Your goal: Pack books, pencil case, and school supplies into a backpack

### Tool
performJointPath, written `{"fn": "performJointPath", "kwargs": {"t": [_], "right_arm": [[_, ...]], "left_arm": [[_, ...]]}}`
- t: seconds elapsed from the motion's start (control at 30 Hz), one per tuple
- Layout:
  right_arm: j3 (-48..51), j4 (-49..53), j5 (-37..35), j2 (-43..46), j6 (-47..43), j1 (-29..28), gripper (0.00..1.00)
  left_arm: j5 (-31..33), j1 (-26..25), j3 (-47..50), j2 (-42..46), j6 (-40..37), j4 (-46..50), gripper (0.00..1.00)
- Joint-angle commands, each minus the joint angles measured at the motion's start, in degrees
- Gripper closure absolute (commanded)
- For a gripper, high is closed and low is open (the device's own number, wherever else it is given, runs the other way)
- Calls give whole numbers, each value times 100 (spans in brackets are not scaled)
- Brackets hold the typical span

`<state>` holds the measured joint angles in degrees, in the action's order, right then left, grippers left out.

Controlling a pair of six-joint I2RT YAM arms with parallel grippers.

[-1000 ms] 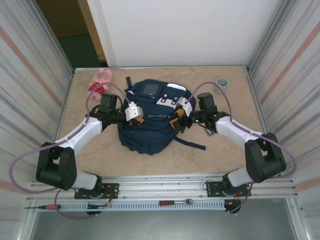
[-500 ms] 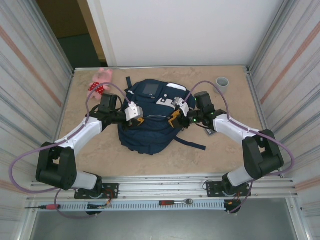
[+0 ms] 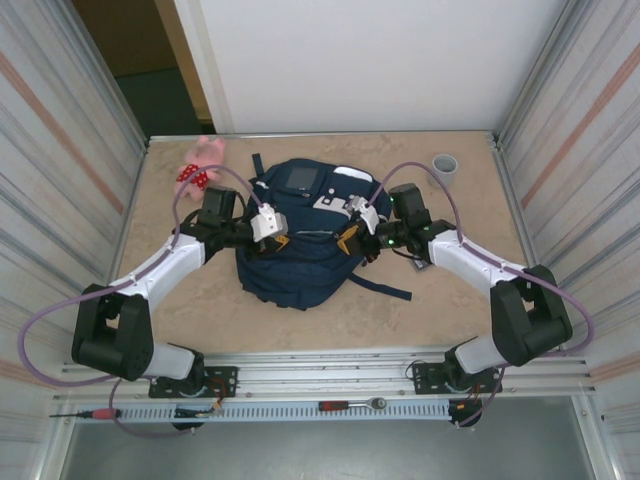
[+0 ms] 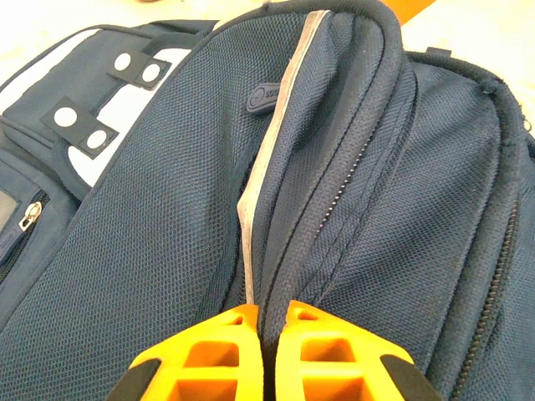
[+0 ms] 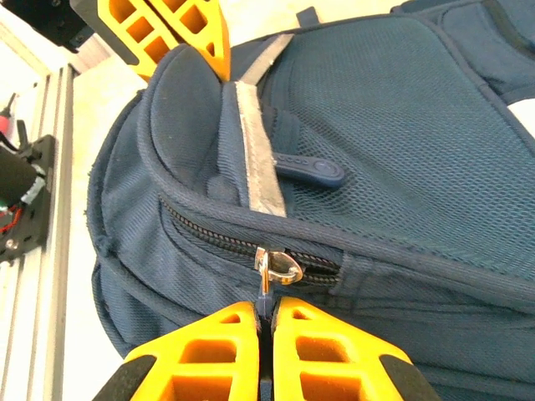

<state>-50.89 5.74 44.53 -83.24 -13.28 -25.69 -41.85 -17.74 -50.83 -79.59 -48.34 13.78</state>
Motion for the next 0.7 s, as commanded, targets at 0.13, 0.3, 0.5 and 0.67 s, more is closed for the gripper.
{"fn": "performJointPath", "kwargs": {"t": [0.13,0.3,0.5,0.67], "right_arm": [[-367,653,98,298,265,-688,100],[-609,1006,-1072,85,1088,-839,99],[-560,737,-1293,-48,1466,-976,80],[-584,742,-1600,-8,1556,-990,100]], "left_arm": [[-94,-142,12,89,288,-429,100],[-122,-166,10,104,388,-510,100],[-122,-265,18,119,434,-551,100],[-64,-299,31,137,465,-559,100]]}}
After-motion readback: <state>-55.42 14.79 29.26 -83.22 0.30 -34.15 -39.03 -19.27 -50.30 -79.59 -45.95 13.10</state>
